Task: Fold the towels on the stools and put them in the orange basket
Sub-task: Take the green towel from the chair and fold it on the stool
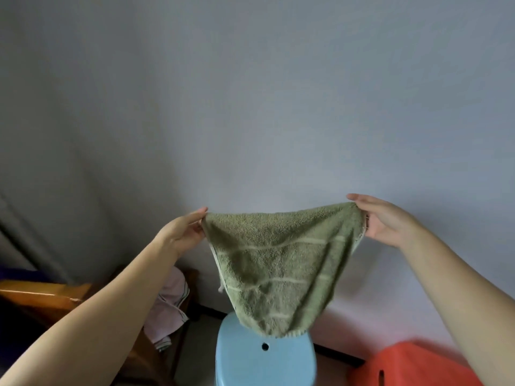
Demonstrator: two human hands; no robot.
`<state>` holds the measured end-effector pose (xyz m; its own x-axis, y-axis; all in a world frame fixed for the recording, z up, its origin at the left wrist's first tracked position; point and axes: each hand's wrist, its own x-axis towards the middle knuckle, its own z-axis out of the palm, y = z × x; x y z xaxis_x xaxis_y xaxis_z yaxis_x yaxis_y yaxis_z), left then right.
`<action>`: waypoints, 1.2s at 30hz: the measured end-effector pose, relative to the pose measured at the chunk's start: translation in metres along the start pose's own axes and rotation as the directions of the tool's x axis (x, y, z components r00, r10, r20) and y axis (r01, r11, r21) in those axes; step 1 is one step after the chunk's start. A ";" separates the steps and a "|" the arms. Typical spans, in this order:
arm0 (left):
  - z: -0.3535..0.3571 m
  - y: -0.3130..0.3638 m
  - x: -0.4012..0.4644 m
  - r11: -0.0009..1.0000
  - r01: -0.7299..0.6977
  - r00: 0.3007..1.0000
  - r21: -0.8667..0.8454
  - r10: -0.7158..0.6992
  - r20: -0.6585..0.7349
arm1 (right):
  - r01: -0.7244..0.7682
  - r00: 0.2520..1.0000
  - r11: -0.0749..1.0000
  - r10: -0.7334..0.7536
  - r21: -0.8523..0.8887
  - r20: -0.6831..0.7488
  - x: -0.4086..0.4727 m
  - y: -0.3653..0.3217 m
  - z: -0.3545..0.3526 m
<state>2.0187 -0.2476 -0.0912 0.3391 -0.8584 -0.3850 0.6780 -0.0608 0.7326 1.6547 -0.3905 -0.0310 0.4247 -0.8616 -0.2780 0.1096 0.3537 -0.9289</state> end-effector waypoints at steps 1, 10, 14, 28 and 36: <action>-0.002 -0.006 0.001 0.999 -0.003 1.000 -0.055 0.004 0.009 | 0.020 0.999 1.000 -0.020 0.016 0.029 -0.001 -0.003 0.005; 0.012 -0.064 0.008 0.982 0.005 1.000 0.190 -0.010 0.029 | 0.202 0.968 0.976 -0.211 0.076 0.136 -0.003 -0.042 0.067; 0.002 -0.046 0.019 0.973 -0.144 0.988 -0.182 0.150 0.022 | 0.265 0.958 0.948 -0.279 0.175 0.059 -0.002 -0.058 0.079; -0.002 -0.010 0.014 0.988 -0.054 0.996 0.148 0.063 -0.060 | 0.218 0.963 0.972 -0.229 -0.087 -0.141 0.013 -0.033 0.049; -0.007 0.013 0.015 0.804 -0.184 0.970 0.566 0.243 -0.030 | 0.038 0.916 0.776 -0.279 -0.629 -0.289 0.027 -0.007 0.010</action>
<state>2.0372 -0.2579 -0.0909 0.5125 -0.8320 -0.2123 0.1136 -0.1793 0.9772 1.6745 -0.4121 -0.0294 0.0989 -0.9929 -0.0665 -0.4643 0.0131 -0.8856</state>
